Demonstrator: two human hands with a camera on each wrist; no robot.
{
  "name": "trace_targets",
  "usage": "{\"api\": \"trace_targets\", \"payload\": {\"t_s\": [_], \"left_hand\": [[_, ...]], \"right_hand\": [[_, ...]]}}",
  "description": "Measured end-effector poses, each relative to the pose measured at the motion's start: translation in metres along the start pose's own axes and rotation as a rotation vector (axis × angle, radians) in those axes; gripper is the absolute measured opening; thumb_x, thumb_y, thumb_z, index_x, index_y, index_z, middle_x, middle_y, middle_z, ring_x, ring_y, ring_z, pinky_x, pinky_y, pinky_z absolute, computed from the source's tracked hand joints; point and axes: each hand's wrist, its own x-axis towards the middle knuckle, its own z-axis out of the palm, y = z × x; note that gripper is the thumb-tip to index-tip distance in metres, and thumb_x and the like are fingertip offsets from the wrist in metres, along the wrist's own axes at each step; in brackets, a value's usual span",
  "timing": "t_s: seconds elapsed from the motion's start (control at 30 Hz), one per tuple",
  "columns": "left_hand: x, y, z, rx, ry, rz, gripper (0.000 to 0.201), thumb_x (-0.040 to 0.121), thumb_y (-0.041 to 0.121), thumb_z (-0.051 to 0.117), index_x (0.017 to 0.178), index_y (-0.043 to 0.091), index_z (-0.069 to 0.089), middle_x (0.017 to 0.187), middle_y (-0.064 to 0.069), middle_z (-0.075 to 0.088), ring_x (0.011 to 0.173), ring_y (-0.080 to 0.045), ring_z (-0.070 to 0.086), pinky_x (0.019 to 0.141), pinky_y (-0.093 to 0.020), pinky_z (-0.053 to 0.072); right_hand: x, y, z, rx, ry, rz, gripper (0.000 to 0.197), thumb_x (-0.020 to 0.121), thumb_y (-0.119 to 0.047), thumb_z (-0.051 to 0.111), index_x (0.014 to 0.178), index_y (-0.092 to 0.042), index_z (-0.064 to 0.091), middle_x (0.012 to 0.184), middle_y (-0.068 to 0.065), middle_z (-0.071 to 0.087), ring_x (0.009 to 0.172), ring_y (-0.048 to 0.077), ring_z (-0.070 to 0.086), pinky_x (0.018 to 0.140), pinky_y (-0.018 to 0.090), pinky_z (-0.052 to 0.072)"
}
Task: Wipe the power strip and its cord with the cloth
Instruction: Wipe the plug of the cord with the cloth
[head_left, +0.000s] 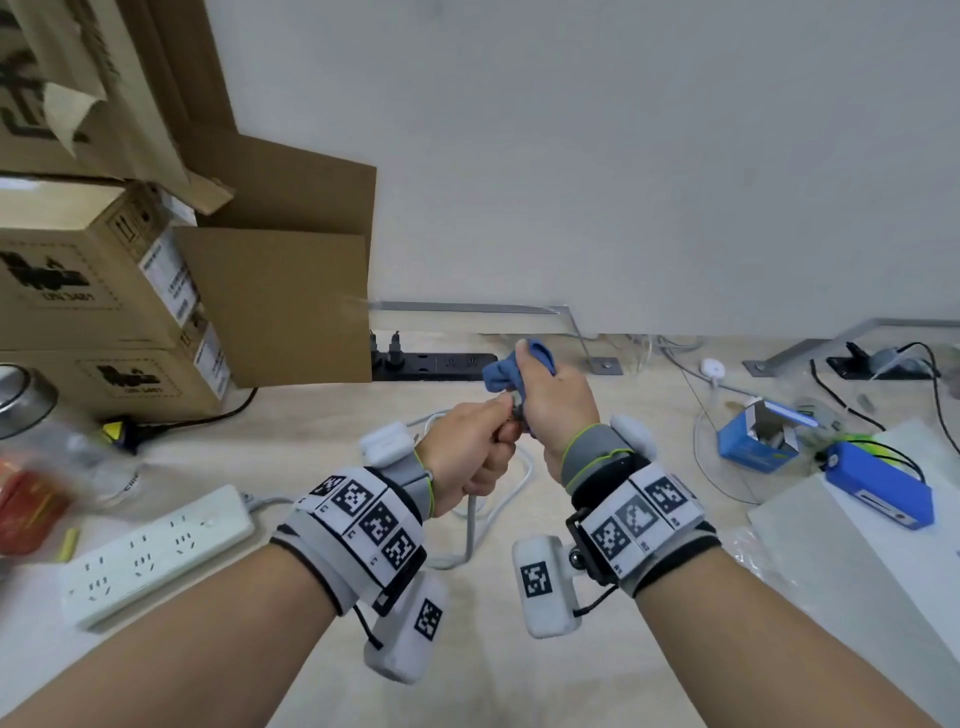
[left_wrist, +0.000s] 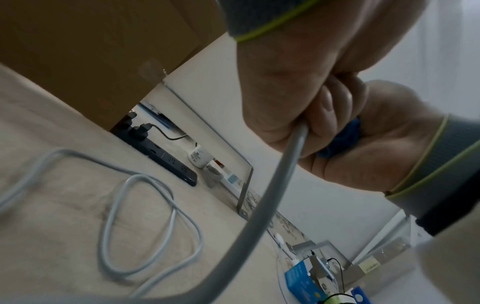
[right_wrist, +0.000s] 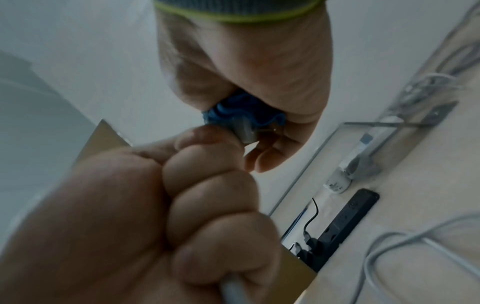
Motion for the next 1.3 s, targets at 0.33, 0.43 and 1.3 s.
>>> {"api": "trace_targets", "payload": {"t_s": [0.33, 0.43, 1.3], "left_hand": [[0.001, -0.002, -0.003, 0.033, 0.046, 0.02, 0.042, 0.099, 0.031, 0.029, 0.059, 0.019, 0.031, 0.043, 0.006, 0.024, 0.037, -0.009, 0.012, 0.04, -0.016, 0.009], [0.002, -0.003, -0.002, 0.081, 0.058, 0.068, 0.044, 0.1, 0.033, 0.029, 0.059, 0.019, 0.033, 0.045, 0.006, 0.024, 0.037, -0.008, 0.013, 0.038, -0.014, 0.012], [0.008, -0.01, -0.008, 1.191, 0.406, 0.558, 0.017, 0.092, 0.018, 0.044, 0.079, 0.01, 0.051, 0.075, -0.017, 0.062, 0.067, -0.037, 0.055, 0.056, -0.033, 0.029]], "right_hand": [[0.002, 0.01, 0.001, -0.226, -0.048, -0.157, 0.048, 0.092, -0.043, 0.052, 0.077, 0.002, 0.061, 0.065, 0.008, 0.054, 0.062, 0.02, 0.049, 0.06, 0.029, 0.041], [0.008, 0.002, 0.001, 0.002, 0.043, 0.09, 0.045, 0.09, -0.045, 0.054, 0.067, -0.006, 0.055, 0.047, 0.003, 0.049, 0.042, 0.017, 0.046, 0.047, 0.022, 0.038], [-0.012, 0.009, 0.014, 0.075, 0.01, -0.129, 0.026, 0.096, -0.035, 0.052, 0.112, -0.016, 0.061, 0.104, 0.005, 0.065, 0.099, 0.02, 0.061, 0.093, 0.036, 0.05]]}}
